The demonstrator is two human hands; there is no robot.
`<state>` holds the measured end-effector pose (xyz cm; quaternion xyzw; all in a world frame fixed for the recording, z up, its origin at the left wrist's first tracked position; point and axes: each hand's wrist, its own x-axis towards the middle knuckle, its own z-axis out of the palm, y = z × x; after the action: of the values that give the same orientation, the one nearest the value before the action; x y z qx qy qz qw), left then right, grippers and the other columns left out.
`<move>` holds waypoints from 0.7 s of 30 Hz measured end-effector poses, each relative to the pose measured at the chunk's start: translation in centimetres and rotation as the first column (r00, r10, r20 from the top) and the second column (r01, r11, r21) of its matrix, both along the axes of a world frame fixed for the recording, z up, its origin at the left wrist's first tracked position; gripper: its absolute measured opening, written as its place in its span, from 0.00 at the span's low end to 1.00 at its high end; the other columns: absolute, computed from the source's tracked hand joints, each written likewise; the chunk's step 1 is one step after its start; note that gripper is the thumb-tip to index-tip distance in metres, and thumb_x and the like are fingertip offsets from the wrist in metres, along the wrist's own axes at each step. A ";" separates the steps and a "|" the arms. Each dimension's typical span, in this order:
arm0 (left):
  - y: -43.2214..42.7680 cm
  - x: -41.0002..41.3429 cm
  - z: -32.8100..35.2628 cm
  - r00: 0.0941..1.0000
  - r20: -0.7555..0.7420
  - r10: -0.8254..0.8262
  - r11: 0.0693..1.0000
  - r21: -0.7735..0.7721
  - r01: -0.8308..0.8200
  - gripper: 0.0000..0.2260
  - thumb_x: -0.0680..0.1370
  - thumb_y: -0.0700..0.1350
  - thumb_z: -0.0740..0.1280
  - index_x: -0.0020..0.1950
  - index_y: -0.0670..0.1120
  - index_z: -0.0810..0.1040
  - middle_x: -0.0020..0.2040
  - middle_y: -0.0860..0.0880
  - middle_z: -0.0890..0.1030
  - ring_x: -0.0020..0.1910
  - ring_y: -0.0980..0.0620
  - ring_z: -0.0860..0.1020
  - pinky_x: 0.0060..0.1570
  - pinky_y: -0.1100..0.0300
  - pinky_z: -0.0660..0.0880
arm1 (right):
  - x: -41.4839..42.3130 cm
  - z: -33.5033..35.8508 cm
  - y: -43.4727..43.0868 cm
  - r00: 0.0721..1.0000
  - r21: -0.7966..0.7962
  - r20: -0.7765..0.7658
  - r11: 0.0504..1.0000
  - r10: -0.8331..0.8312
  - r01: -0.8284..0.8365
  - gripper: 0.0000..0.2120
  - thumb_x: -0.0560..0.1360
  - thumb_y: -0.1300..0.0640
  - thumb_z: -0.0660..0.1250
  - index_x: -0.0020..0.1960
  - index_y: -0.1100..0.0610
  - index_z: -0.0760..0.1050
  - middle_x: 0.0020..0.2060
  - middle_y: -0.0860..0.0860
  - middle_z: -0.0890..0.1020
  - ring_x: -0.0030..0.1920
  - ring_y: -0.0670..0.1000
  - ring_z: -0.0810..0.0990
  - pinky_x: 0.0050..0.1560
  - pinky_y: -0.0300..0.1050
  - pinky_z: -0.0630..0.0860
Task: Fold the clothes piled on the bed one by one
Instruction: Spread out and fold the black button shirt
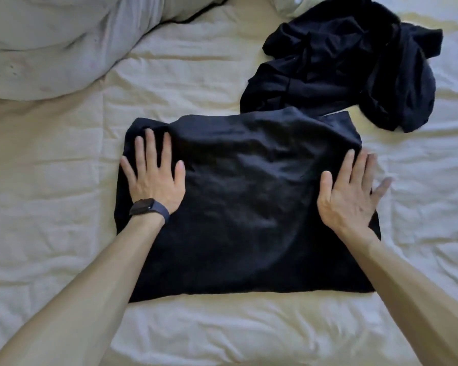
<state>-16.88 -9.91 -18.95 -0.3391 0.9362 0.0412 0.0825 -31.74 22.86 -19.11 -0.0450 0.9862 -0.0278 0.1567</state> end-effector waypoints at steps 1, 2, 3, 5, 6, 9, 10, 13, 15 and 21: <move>0.9 -1.5 0.3 0.996 -0.030 -0.088 0.996 0.005 0.088 0.29 0.82 0.58 0.51 0.82 0.52 0.53 0.83 0.46 0.50 0.81 0.44 0.49 0.75 0.33 0.45 | 0.0 0.4 -1.9 0.997 -0.038 -0.038 0.997 0.072 -0.073 0.34 0.82 0.39 0.44 0.84 0.53 0.45 0.83 0.52 0.43 0.82 0.51 0.37 0.78 0.66 0.34; 2.0 -3.0 0.5 0.985 -0.057 -0.163 0.986 0.017 0.165 0.29 0.82 0.58 0.52 0.82 0.52 0.54 0.83 0.47 0.51 0.81 0.44 0.49 0.75 0.35 0.43 | 0.2 0.5 -3.9 0.984 -0.075 -0.075 0.983 0.163 -0.169 0.33 0.83 0.40 0.46 0.84 0.52 0.47 0.83 0.52 0.44 0.82 0.51 0.38 0.77 0.64 0.33; 3.1 -4.4 0.4 0.973 -0.062 -0.221 0.974 0.037 0.223 0.28 0.82 0.58 0.52 0.82 0.53 0.53 0.83 0.47 0.51 0.81 0.45 0.49 0.75 0.36 0.42 | 0.4 0.4 -5.8 0.961 -0.101 -0.102 0.959 0.256 -0.266 0.32 0.83 0.40 0.47 0.84 0.50 0.48 0.83 0.52 0.45 0.82 0.51 0.40 0.77 0.62 0.32; 4.2 -6.4 -0.3 0.959 -0.010 -0.284 0.955 0.084 0.283 0.28 0.83 0.58 0.51 0.82 0.56 0.48 0.83 0.49 0.47 0.81 0.47 0.46 0.76 0.37 0.42 | 0.5 -0.4 -8.8 0.912 -0.109 -0.106 0.907 0.396 -0.406 0.30 0.84 0.40 0.45 0.84 0.47 0.47 0.83 0.51 0.45 0.82 0.51 0.40 0.78 0.62 0.34; 3.8 -6.6 -0.8 0.961 0.022 -0.274 0.957 0.100 0.271 0.27 0.84 0.58 0.51 0.82 0.58 0.46 0.83 0.49 0.46 0.81 0.47 0.45 0.76 0.37 0.42 | 0.1 -1.1 -9.5 0.903 -0.099 -0.088 0.898 0.421 -0.429 0.29 0.85 0.39 0.44 0.84 0.46 0.46 0.83 0.50 0.45 0.82 0.51 0.40 0.79 0.63 0.36; -0.2 -5.4 -1.4 0.994 0.014 -0.113 0.988 0.109 0.111 0.26 0.84 0.58 0.50 0.82 0.59 0.49 0.83 0.49 0.48 0.81 0.46 0.46 0.77 0.38 0.43 | -2.6 -2.6 -8.1 0.944 -0.067 -0.033 0.942 0.328 -0.330 0.30 0.83 0.37 0.41 0.83 0.42 0.42 0.83 0.47 0.44 0.82 0.49 0.38 0.78 0.63 0.36; -1.9 -4.7 -1.4 0.998 0.016 -0.062 0.993 0.100 0.060 0.26 0.84 0.59 0.50 0.82 0.60 0.49 0.83 0.49 0.48 0.81 0.45 0.46 0.77 0.38 0.42 | -3.6 -2.9 -6.9 0.959 -0.050 -0.015 0.958 0.283 -0.283 0.30 0.83 0.36 0.40 0.82 0.41 0.40 0.83 0.46 0.42 0.82 0.48 0.37 0.78 0.63 0.35; -5.9 -2.5 -0.6 0.986 0.040 0.159 0.982 0.100 -0.163 0.25 0.84 0.60 0.49 0.81 0.60 0.51 0.83 0.51 0.49 0.81 0.47 0.46 0.76 0.38 0.43 | -5.8 -2.7 -3.5 0.995 -0.006 0.058 0.996 0.087 -0.087 0.31 0.81 0.34 0.37 0.82 0.40 0.39 0.83 0.47 0.41 0.81 0.48 0.36 0.78 0.65 0.35; -6.8 -1.6 0.3 0.942 -0.056 0.332 0.939 0.117 -0.324 0.25 0.84 0.58 0.55 0.80 0.54 0.60 0.81 0.47 0.56 0.80 0.44 0.54 0.75 0.40 0.50 | -6.1 -2.0 -2.6 0.997 0.013 0.081 1.000 -0.009 0.008 0.33 0.80 0.34 0.36 0.83 0.41 0.40 0.83 0.49 0.40 0.81 0.49 0.36 0.78 0.66 0.35; -7.2 -2.5 3.2 0.821 -0.103 0.561 0.808 0.284 -0.516 0.17 0.80 0.59 0.61 0.56 0.49 0.81 0.65 0.47 0.74 0.65 0.41 0.71 0.66 0.48 0.69 | -1.5 0.9 -6.0 0.970 -0.072 -0.040 0.967 0.241 -0.244 0.32 0.83 0.40 0.43 0.84 0.48 0.43 0.83 0.53 0.41 0.82 0.51 0.36 0.78 0.66 0.37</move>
<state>-19.42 -17.07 -15.77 -0.5735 0.7920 0.2081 0.0223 -33.27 16.81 -18.20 -0.1717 0.9738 -0.0455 0.1421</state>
